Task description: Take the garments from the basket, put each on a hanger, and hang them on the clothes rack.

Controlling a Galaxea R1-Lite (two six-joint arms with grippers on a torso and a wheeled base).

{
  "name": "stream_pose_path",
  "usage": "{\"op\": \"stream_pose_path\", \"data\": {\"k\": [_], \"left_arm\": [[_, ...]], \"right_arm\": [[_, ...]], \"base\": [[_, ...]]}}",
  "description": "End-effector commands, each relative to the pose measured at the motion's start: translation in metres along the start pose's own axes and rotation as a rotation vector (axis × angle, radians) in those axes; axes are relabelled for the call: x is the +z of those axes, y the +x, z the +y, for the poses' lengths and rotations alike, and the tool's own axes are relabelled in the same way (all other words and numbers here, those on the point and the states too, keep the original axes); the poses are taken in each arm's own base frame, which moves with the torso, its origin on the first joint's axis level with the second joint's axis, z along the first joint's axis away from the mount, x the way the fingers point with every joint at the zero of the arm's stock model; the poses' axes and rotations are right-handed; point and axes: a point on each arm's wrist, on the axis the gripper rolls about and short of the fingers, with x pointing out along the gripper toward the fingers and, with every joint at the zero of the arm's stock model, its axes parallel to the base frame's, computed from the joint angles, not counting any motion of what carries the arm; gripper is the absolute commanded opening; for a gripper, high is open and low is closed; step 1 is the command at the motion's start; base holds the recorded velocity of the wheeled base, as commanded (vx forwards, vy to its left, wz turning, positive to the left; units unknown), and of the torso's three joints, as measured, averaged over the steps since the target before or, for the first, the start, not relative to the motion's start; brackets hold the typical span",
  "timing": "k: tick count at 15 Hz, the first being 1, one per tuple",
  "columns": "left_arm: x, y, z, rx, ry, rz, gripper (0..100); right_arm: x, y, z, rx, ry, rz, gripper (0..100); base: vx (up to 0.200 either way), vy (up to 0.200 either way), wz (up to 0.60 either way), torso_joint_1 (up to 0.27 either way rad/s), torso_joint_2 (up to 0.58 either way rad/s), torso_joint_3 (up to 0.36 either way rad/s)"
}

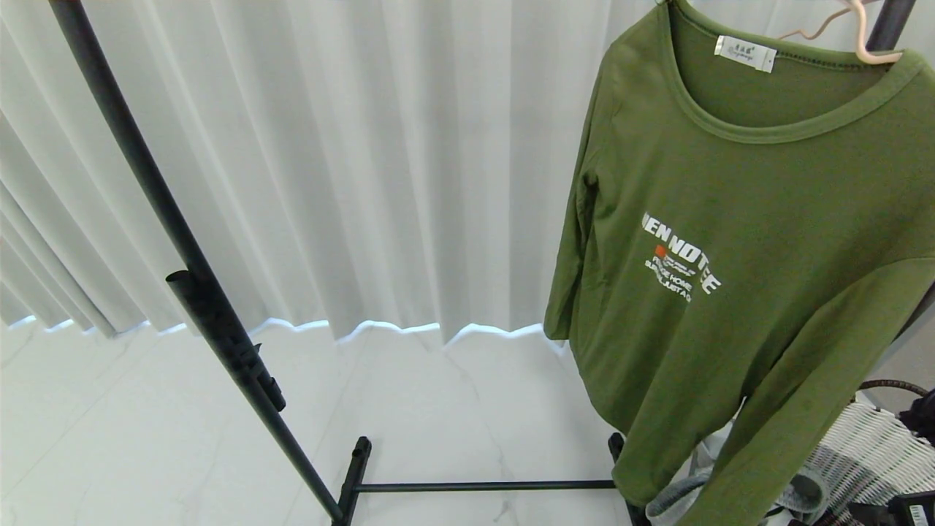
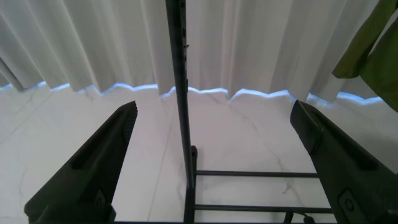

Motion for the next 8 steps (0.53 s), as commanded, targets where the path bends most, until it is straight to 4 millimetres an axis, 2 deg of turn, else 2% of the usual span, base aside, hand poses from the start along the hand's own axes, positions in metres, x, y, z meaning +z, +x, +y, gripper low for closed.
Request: {"op": "stream_pose_path", "data": {"k": [1, 8], "left_arm": [[0.0, 0.0, 0.0, 0.0, 0.0, -0.001, 100], [0.0, 0.0, 0.0, 0.001, 0.0, -0.001, 100]], "right_arm": [[0.002, 0.036, 0.004, 0.03, -0.013, 0.132, 100], [0.01, 0.084, 0.009, 0.026, -0.014, 0.138, 100]], "base": [[0.0, 0.0, 0.0, 0.0, 0.0, 0.0], [0.0, 0.0, 0.0, 0.0, 0.0, 0.0]]}}
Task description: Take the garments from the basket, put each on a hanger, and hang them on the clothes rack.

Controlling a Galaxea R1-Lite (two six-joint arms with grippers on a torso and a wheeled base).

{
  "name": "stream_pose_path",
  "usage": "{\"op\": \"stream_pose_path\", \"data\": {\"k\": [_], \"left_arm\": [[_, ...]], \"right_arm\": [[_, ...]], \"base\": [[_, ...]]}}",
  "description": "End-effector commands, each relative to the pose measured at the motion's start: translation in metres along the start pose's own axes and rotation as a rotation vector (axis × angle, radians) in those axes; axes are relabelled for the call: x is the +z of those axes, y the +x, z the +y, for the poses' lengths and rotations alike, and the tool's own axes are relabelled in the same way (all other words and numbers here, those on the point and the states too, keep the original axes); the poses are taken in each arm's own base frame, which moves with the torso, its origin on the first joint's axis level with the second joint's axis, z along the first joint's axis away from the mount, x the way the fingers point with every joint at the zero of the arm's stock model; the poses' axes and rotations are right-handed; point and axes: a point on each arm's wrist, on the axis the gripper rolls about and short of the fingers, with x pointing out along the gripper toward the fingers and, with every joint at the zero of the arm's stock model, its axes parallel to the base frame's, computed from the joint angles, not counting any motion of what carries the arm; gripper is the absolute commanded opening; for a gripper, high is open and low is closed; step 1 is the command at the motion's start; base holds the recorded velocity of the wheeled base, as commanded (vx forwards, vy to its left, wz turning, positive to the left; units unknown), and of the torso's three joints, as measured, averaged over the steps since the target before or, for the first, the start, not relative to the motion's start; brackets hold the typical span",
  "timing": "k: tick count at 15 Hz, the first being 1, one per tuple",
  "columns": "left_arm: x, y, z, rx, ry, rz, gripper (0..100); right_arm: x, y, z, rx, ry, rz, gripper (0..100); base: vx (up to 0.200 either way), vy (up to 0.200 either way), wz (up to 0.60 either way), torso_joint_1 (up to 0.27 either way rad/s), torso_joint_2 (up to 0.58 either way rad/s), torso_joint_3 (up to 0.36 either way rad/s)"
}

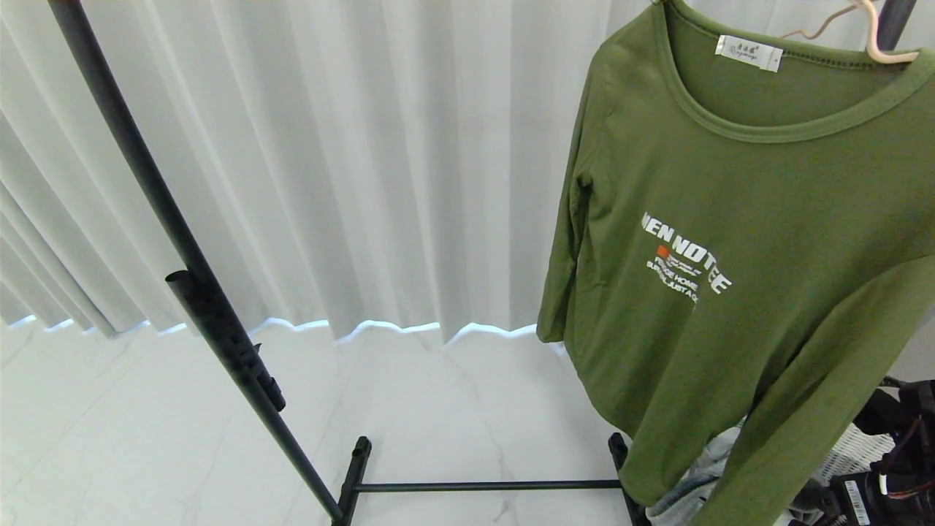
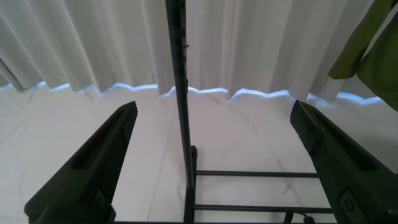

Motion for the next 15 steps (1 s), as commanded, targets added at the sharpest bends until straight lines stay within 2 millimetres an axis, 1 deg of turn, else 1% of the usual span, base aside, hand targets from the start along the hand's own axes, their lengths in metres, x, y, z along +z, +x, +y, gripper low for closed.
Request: {"op": "stream_pose_path", "data": {"k": [1, 3, 4, 6, 8, 11, 15], "left_arm": [[0.0, 0.0, 0.0, 0.001, 0.0, -0.001, 100], [0.0, 0.0, 0.0, 0.001, 0.0, -0.001, 100], [0.0, 0.0, 0.0, 0.0, 0.0, -0.001, 100], [0.0, 0.0, 0.0, 0.0, 0.0, -0.001, 100], [0.0, 0.0, 0.0, 0.0, 0.0, -0.001, 100], [0.0, 0.0, 0.0, 0.004, -0.038, -0.001, 100], [0.0, 0.0, 0.0, 0.008, -0.041, -0.001, 100]], "right_arm": [[-0.002, 0.022, 0.002, 0.003, -0.002, 0.059, 100], [-0.002, 0.032, 0.003, -0.003, -0.001, 0.046, 100], [-0.001, 0.036, 0.003, -0.013, 0.001, 0.03, 0], [-0.004, 0.039, 0.003, -0.048, 0.0, 0.037, 0], [-0.003, 0.036, 0.003, -0.053, 0.004, 0.02, 0], [0.005, 0.016, 0.001, -0.053, 0.017, -0.08, 0], [0.016, -0.024, -0.001, -0.054, 0.031, -0.274, 0]], "base": [[0.0, 0.0, 0.0, 0.0, 0.0, 0.0], [0.0, 0.0, 0.0, 0.0, 0.0, 0.0], [0.0, 0.0, 0.0, 0.0, 0.0, 0.0], [0.0, 0.0, 0.0, 0.0, 0.0, 0.0], [0.0, 0.0, 0.0, 0.0, 0.0, 0.0], [0.0, 0.0, 0.0, 0.0, 0.0, 0.0], [0.0, 0.0, 0.0, 0.0, 0.0, 0.0]]}}
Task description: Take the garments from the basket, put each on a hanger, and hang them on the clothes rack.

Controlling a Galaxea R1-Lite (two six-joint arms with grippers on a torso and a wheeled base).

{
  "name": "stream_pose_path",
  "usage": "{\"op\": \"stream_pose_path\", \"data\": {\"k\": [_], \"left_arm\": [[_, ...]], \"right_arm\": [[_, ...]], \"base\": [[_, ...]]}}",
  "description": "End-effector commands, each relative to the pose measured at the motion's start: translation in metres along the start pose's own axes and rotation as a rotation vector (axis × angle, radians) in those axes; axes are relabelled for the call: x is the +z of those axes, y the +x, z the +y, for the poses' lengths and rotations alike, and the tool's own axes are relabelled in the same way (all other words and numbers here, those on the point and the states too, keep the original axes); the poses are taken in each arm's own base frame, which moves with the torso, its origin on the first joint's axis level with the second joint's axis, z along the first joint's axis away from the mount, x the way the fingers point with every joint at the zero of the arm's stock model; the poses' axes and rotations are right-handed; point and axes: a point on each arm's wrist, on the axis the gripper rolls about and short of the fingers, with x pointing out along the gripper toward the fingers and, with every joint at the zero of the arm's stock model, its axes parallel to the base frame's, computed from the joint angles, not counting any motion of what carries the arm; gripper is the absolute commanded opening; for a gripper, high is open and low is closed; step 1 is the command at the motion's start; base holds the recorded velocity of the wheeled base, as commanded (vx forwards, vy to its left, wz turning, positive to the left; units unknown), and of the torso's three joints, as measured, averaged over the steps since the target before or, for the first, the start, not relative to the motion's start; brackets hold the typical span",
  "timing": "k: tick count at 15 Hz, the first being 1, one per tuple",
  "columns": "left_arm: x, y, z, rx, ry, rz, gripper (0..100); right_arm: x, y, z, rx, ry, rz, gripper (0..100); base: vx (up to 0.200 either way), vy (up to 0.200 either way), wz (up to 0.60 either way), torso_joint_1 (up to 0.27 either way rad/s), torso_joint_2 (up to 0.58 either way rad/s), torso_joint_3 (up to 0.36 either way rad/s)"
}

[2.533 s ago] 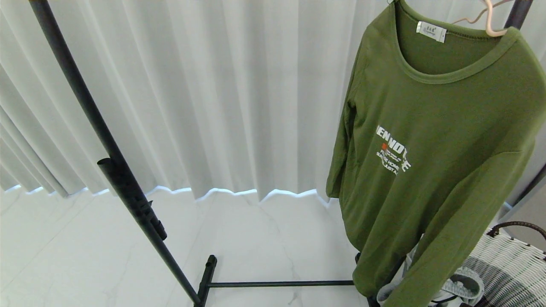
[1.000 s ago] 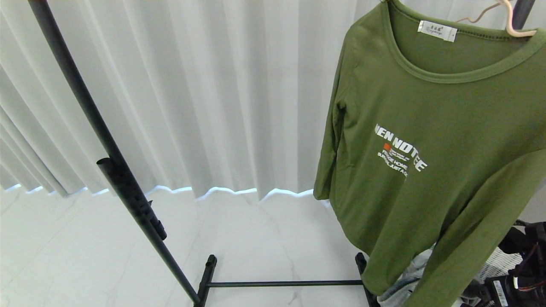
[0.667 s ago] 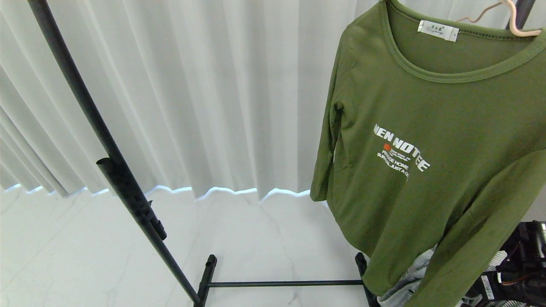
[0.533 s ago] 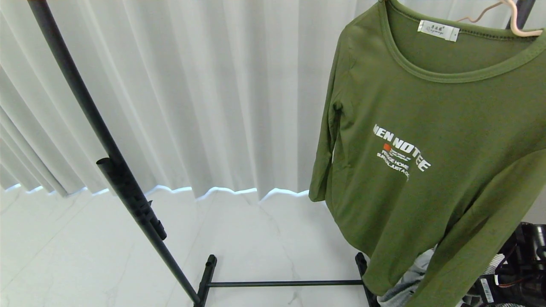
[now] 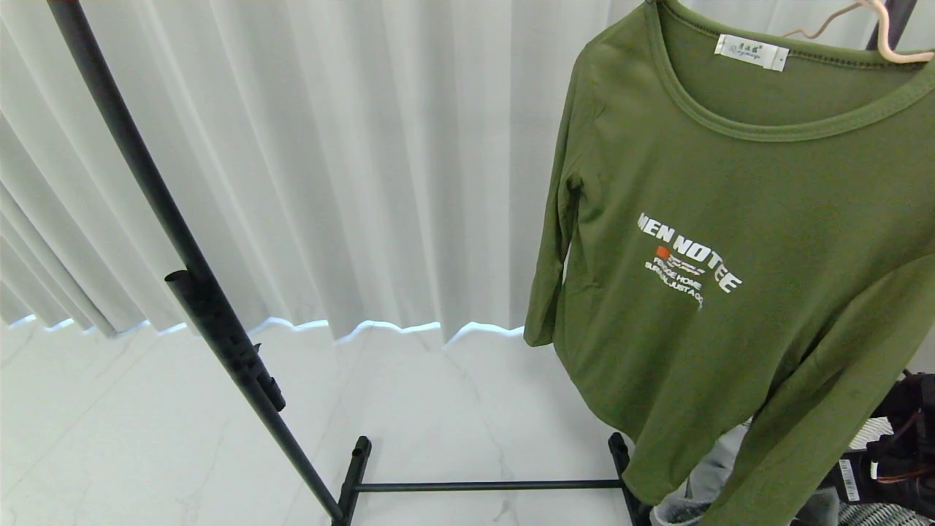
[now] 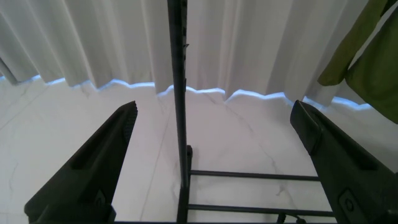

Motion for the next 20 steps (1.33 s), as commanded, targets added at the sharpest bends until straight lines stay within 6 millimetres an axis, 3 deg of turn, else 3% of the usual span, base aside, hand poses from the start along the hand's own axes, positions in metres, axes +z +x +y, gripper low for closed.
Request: {"op": "stream_pose_path", "data": {"k": [1, 5, 9, 15, 20], "left_arm": [[0.0, 0.0, 0.0, 0.001, 0.002, -0.001, 100], [0.0, 0.0, 0.0, 0.0, 0.016, -0.001, 100], [0.0, 0.0, 0.0, -0.002, 0.018, -0.001, 100], [0.0, 0.0, 0.0, -0.002, 0.016, -0.001, 100], [0.0, 0.0, 0.0, -0.002, 0.016, -0.001, 100]], "right_arm": [[0.013, -0.035, 0.0, 0.016, 0.004, -0.174, 0], [0.012, -0.082, 0.013, 0.118, -0.067, -0.308, 0], [-0.008, -0.118, 0.016, 0.213, -0.132, -0.343, 0], [-0.015, -0.14, 0.018, 0.315, -0.175, -0.442, 0], [-0.002, -0.15, 0.021, 0.356, -0.178, -0.501, 0]], "base": [[0.0, 0.0, 0.0, 0.0, 0.0, 0.0], [0.0, 0.0, 0.0, 0.0, 0.0, 0.0], [-0.2, 0.0, 0.0, 0.01, 0.0, 0.002], [-0.2, 0.0, 0.0, 0.002, 0.0, 0.002], [0.0, 0.0, 0.0, 0.0, 0.0, 0.0]]}}
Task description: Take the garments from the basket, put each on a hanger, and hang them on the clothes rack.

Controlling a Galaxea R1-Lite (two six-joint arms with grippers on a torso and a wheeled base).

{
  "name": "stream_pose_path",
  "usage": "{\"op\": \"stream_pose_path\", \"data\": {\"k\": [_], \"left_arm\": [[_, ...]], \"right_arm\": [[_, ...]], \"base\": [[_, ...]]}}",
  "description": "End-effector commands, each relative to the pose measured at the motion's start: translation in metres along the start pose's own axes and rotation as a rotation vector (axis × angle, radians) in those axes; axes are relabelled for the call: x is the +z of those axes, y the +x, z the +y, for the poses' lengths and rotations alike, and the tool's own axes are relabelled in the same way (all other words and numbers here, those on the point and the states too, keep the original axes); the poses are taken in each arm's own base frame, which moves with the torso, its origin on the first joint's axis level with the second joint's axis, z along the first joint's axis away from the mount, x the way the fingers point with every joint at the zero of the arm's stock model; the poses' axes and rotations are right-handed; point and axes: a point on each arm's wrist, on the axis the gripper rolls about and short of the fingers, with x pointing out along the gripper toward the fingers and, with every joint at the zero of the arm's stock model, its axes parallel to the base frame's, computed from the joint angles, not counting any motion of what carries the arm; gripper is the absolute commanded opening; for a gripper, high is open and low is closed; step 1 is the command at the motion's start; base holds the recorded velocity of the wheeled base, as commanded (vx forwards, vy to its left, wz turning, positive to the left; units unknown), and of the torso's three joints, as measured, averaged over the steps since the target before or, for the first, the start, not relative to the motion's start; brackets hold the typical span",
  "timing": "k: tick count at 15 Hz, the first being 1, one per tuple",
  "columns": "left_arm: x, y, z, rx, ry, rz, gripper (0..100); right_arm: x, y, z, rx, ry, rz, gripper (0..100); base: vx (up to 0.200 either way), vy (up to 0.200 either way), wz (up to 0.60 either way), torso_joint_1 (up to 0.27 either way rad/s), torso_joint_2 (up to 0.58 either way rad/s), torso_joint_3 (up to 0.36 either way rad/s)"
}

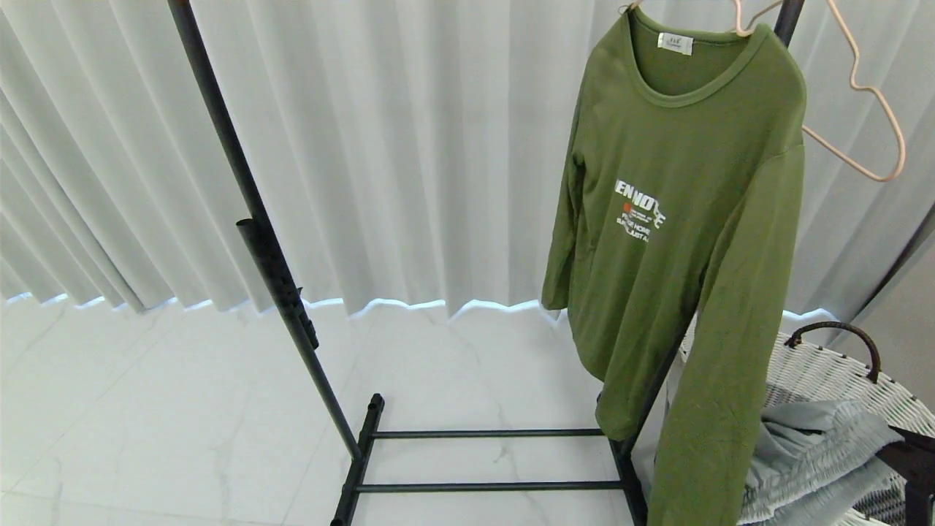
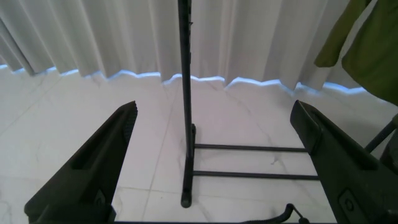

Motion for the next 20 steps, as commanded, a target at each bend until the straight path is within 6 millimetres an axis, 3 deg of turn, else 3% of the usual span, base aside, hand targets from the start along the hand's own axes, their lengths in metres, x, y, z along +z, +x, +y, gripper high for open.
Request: {"op": "stream_pose_path", "data": {"k": [1, 6, 12, 18, 20], "left_arm": [[0.0, 0.0, 0.0, 0.002, 0.0, -0.001, 100], [0.0, 0.0, 0.0, 0.0, 0.0, -0.001, 100], [0.0, 0.0, 0.0, 0.002, 0.003, -0.001, 100], [0.0, 0.0, 0.0, -0.001, 0.02, -0.001, 100], [0.0, 0.0, 0.0, 0.0, 0.02, -0.001, 100]], "right_arm": [[0.009, -0.002, 0.0, 0.014, 0.0, -0.037, 0], [0.029, -0.005, 0.001, 0.04, -0.006, -0.066, 0], [0.028, -0.006, 0.001, 0.042, -0.012, -0.033, 0], [0.029, -0.005, 0.001, 0.042, -0.012, -0.033, 0], [0.029, -0.005, 0.001, 0.042, -0.012, -0.033, 0]], "base": [[0.0, 0.0, 0.0, 0.0, 0.0, 0.0], [0.0, 0.0, 0.0, 0.0, 0.0, 0.0], [0.0, 0.0, 0.0, 0.0, 0.0, 0.0], [-0.2, 0.0, 0.0, 0.004, 0.01, -0.001], [0.0, 0.0, 0.0, 0.0, 0.0, 0.0]]}}
